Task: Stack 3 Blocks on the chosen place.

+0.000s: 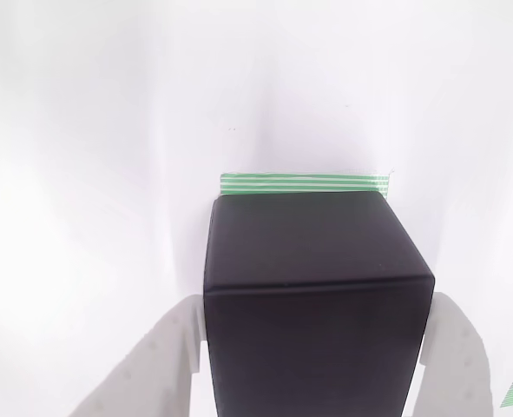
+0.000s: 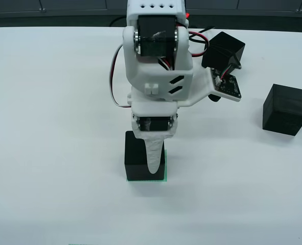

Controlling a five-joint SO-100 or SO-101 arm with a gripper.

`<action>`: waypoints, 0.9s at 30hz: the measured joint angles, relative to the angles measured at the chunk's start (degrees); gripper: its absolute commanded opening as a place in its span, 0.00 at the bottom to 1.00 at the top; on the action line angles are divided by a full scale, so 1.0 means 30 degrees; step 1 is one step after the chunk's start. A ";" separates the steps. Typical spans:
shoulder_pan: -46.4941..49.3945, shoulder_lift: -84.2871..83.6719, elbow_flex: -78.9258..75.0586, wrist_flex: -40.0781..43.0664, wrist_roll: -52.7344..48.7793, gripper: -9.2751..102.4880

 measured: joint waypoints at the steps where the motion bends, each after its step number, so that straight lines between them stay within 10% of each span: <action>1: 0.0000 0.0000 0.0000 0.0000 0.0000 0.28; 27: -0.2666 0.4131 0.2109 -0.0703 -0.4219 0.39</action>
